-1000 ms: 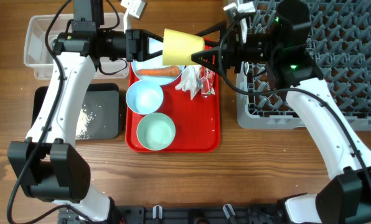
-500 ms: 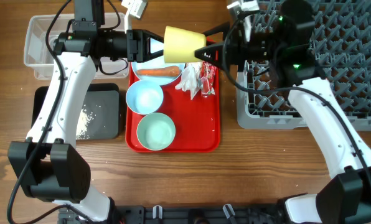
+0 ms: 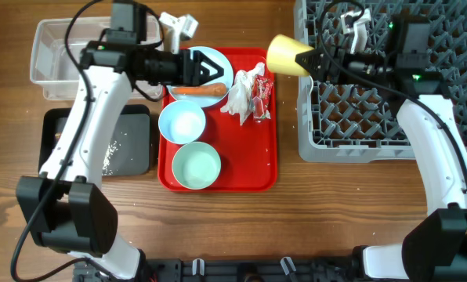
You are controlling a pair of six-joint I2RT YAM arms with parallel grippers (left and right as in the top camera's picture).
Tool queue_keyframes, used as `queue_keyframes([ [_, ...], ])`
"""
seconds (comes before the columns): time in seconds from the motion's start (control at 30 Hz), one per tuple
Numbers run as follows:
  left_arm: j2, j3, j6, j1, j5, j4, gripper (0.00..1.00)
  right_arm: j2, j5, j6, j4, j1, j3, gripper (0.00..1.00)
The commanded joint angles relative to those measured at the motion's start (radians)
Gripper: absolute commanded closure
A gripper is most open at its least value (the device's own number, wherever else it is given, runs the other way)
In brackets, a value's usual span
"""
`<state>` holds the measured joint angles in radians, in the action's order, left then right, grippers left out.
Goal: Sort waste into correct bins and load items into the dishwasher rack
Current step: 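Place the yellow cup into the dishwasher rack with the right gripper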
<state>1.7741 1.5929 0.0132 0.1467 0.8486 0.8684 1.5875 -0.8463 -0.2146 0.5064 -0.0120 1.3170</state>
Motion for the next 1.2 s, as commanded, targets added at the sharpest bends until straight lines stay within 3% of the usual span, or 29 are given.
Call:
queue_keyframes([
  [0.0,-0.010,0.009,-0.006,0.068,-0.260,0.000,0.45,-0.045,0.241,0.035,0.092,0.000,0.031,0.55],
  [0.23,-0.008,0.009,-0.006,0.182,-0.517,0.000,0.44,-0.101,0.701,0.056,0.608,0.000,0.330,0.55],
  [0.4,-0.008,0.009,-0.005,0.208,-0.551,0.001,0.45,-0.071,0.904,0.028,0.834,0.000,0.344,0.55],
  [0.87,-0.008,0.009,-0.006,0.209,-0.555,0.002,0.44,0.257,0.953,0.005,0.915,0.002,0.343,0.53],
  [0.9,-0.008,0.009,-0.006,0.209,-0.555,0.002,0.44,0.269,0.950,0.006,0.915,0.002,0.343,0.48],
  [0.97,-0.008,0.009,-0.006,0.209,-0.555,0.002,0.43,0.271,0.943,0.006,0.915,0.002,0.343,0.19],
  [1.0,-0.008,0.009,-0.006,0.209,-0.555,0.002,0.43,0.271,0.943,0.010,0.915,0.002,0.343,0.10],
  [1.17,-0.008,0.009,-0.006,0.209,-0.555,0.002,0.42,0.267,0.900,0.032,0.898,0.002,0.347,0.04],
])
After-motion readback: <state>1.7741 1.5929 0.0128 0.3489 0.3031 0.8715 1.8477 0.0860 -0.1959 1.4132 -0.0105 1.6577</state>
